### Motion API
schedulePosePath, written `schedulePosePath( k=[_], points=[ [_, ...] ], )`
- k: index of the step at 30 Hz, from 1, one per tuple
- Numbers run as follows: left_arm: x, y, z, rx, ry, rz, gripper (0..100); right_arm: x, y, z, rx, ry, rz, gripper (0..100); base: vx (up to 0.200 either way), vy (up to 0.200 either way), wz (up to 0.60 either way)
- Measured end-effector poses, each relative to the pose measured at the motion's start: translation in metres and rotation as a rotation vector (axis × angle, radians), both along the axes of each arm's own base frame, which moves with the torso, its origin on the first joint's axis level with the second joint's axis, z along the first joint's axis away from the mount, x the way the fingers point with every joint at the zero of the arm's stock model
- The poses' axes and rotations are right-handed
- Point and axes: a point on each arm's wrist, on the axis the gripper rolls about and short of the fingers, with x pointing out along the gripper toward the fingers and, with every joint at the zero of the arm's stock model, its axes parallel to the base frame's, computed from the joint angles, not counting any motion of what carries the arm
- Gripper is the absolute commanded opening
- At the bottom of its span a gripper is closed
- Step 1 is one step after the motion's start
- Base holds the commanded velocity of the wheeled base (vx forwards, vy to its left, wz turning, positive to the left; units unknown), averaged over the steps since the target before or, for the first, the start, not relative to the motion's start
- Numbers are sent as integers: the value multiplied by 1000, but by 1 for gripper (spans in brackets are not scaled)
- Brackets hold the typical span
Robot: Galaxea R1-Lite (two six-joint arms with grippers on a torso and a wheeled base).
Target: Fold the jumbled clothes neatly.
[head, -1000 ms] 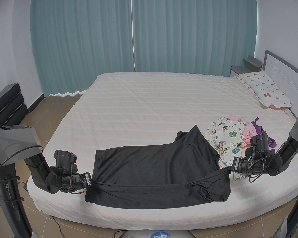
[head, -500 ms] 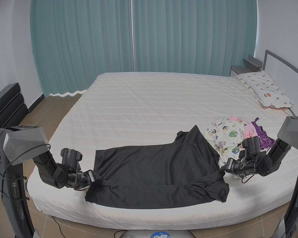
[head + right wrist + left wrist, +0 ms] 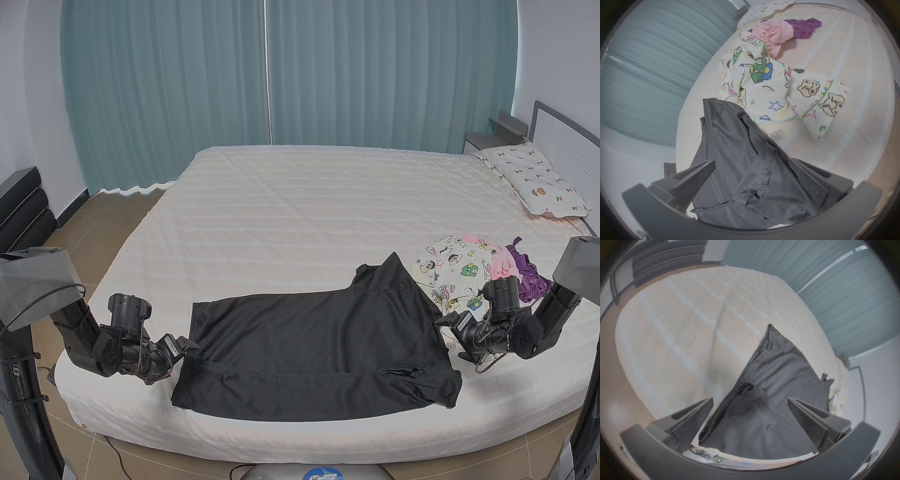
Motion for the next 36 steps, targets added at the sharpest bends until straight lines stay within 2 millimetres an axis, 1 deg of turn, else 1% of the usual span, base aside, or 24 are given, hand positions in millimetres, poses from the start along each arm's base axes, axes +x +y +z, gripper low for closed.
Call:
schedulePosePath(
  k=[5, 10, 14, 20, 25, 26, 36],
  points=[
    [-8, 4, 10, -49, -7, 30, 100, 5, 16, -7, -29, 4, -11, 100, 0, 0, 0],
    [-11, 6, 13, -55, -11, 32, 100, 9, 24, -17, -34, 16, 5, 100, 0, 0, 0],
    [-12, 6, 14, -57, -11, 33, 100, 9, 31, -25, -51, 32, 10, 100, 0, 0, 0],
    [-12, 6, 14, -57, -11, 32, 100, 7, 35, -34, -76, 54, 8, 100, 0, 0, 0],
    [-13, 6, 14, -56, -10, 33, 100, 7, 36, -37, -80, 60, 9, 100, 0, 0, 0],
    [-13, 6, 14, -56, -10, 33, 100, 7, 36, -38, -82, 61, 8, 0, 0, 0, 0],
    [-13, 6, 14, -56, -10, 33, 100, 9, 37, -41, -110, 54, -10, 0, 0, 0, 0]
  ],
)
